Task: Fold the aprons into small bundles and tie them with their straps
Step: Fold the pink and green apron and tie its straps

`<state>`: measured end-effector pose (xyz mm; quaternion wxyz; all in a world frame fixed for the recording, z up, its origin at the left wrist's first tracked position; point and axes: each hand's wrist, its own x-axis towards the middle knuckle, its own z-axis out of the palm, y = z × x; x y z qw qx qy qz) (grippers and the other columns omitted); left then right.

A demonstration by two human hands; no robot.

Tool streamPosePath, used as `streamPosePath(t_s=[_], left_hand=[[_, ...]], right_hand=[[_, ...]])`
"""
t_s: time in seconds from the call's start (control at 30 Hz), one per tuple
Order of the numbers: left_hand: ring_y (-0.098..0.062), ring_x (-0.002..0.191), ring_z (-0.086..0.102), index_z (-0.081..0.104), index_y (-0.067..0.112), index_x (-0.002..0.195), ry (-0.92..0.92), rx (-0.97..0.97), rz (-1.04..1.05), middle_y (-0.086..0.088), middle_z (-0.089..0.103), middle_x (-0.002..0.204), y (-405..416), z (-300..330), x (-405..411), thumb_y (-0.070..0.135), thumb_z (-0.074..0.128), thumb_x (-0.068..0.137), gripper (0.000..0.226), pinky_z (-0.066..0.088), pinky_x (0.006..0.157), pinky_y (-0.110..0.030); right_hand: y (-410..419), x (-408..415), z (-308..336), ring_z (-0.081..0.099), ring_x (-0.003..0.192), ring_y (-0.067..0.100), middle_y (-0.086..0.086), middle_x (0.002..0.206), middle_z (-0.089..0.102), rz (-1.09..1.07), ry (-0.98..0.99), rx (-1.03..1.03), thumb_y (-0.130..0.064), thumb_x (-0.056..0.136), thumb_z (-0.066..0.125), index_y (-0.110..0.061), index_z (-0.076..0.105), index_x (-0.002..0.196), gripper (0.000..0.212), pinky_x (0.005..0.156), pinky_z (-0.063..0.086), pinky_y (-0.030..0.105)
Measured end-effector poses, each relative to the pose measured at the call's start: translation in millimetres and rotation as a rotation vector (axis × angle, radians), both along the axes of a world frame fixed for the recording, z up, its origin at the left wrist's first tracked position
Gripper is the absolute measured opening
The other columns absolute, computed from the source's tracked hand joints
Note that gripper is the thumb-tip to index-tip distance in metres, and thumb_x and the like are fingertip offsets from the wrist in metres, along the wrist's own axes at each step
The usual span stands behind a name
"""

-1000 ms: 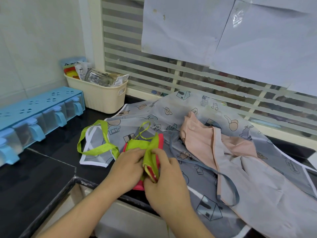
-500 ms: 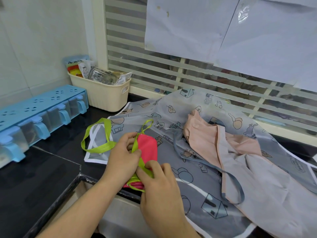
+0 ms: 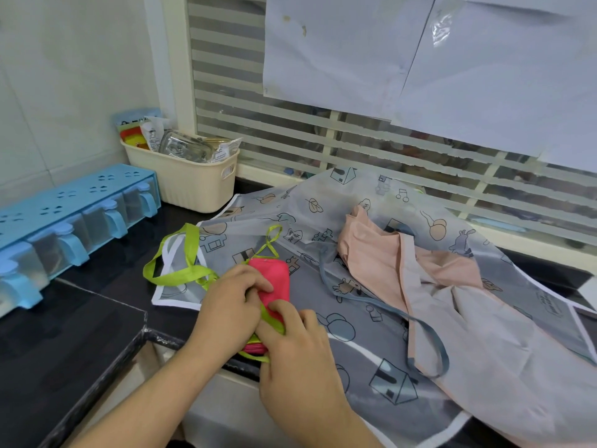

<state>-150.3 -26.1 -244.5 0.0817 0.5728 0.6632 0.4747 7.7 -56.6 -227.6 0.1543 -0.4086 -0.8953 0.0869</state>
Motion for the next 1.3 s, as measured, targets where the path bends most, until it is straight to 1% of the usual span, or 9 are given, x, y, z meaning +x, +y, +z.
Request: streamPosePath(t_s=[0.13, 0.23, 0.43, 0.6, 0.8, 0.93, 1.03, 1.13, 1.3], left_hand=[[0.001, 0.096, 0.061, 0.073, 0.031, 0.085, 0.067, -0.102, -0.066, 0.015, 0.066, 0.098, 5, 1, -13, -0.009, 0.061, 0.090, 0.041, 0.045, 0.089, -0.012], [0.000, 0.103, 0.063, 0.074, 0.032, 0.095, 0.031, -0.130, -0.195, 0.016, 0.068, 0.104, -1, 2, -25, -0.011, 0.064, 0.090, 0.044, 0.045, 0.092, -0.011], [0.005, 0.111, 0.057, 0.073, 0.025, 0.110, 0.171, -0.072, -0.231, 0.020, 0.062, 0.115, -10, -4, -24, -0.002, 0.064, 0.094, 0.033, 0.037, 0.095, -0.003], [-0.002, 0.110, 0.058, 0.072, 0.019, 0.111, 0.209, -0.033, -0.206, 0.013, 0.061, 0.117, -12, -7, -21, -0.002, 0.063, 0.094, 0.029, 0.041, 0.098, -0.011], [-0.005, 0.110, 0.052, 0.071, 0.024, 0.096, 0.199, 0.011, -0.130, 0.017, 0.056, 0.109, -20, -7, -21, 0.002, 0.068, 0.091, 0.023, 0.034, 0.097, -0.007], [-0.006, 0.106, 0.056, 0.069, 0.028, 0.089, 0.200, 0.009, -0.111, 0.020, 0.059, 0.102, -24, -8, -19, -0.002, 0.064, 0.091, 0.031, 0.042, 0.093, -0.021], [-0.004, 0.106, 0.060, 0.074, 0.031, 0.083, 0.078, -0.045, -0.131, 0.020, 0.065, 0.101, -24, -4, -22, -0.004, 0.060, 0.093, 0.039, 0.043, 0.094, -0.021], [-0.006, 0.101, 0.063, 0.079, 0.033, 0.080, -0.088, -0.135, -0.182, 0.018, 0.068, 0.102, -21, -2, -33, -0.013, 0.052, 0.092, 0.055, 0.045, 0.091, -0.020], [-0.011, 0.104, 0.063, 0.081, 0.038, 0.091, -0.047, -0.177, -0.339, 0.020, 0.068, 0.108, -21, -5, -49, -0.029, 0.041, 0.087, 0.078, 0.049, 0.085, -0.019]], right_hand=[[0, 14, 11, 0.036, 0.128, 0.020, -0.015, 0.160, 0.030, 0.099, -0.023, -0.087, -0.031, 0.083, 0.050, -0.040, 0.035, 0.152, 0.071, 0.111, 0.035, 0.038], [2, 31, 20, 0.039, 0.136, 0.005, -0.024, 0.156, 0.037, 0.131, 0.116, -0.199, -0.042, 0.087, 0.060, -0.038, 0.045, 0.149, 0.064, 0.116, 0.034, 0.028], [-3, 34, 12, 0.051, 0.094, 0.008, -0.015, 0.103, 0.048, -0.036, 0.327, -0.121, -0.042, 0.093, 0.053, -0.032, 0.054, 0.103, 0.014, 0.083, 0.049, 0.031], [-16, 15, -3, 0.043, 0.113, 0.016, -0.009, 0.124, 0.039, 0.072, 0.119, 0.063, -0.035, 0.081, 0.061, -0.030, 0.051, 0.117, 0.038, 0.091, 0.047, 0.032], [-11, 17, -19, 0.033, 0.146, 0.015, -0.012, 0.147, 0.042, 0.069, 0.149, 0.049, -0.039, 0.081, 0.062, -0.034, 0.053, 0.133, 0.053, 0.111, 0.044, 0.030], [-8, 18, -18, 0.049, 0.128, 0.016, -0.008, 0.127, 0.058, 0.087, 0.310, 0.094, -0.019, 0.088, 0.059, -0.021, 0.066, 0.122, 0.035, 0.108, 0.043, 0.027], [5, 22, -11, 0.053, 0.117, 0.011, -0.011, 0.120, 0.063, 0.058, 0.396, -0.057, -0.002, 0.070, 0.050, -0.019, 0.071, 0.119, 0.056, 0.104, 0.041, 0.021], [23, 26, 0, 0.058, 0.114, 0.006, -0.015, 0.123, 0.064, 0.076, 0.358, -0.158, -0.001, 0.070, 0.048, -0.024, 0.075, 0.120, 0.061, 0.100, 0.044, 0.015], [46, 25, 5, 0.059, 0.116, 0.004, -0.014, 0.131, 0.060, 0.101, 0.239, -0.104, 0.008, 0.082, 0.057, -0.025, 0.075, 0.124, 0.056, 0.100, 0.040, 0.007]])
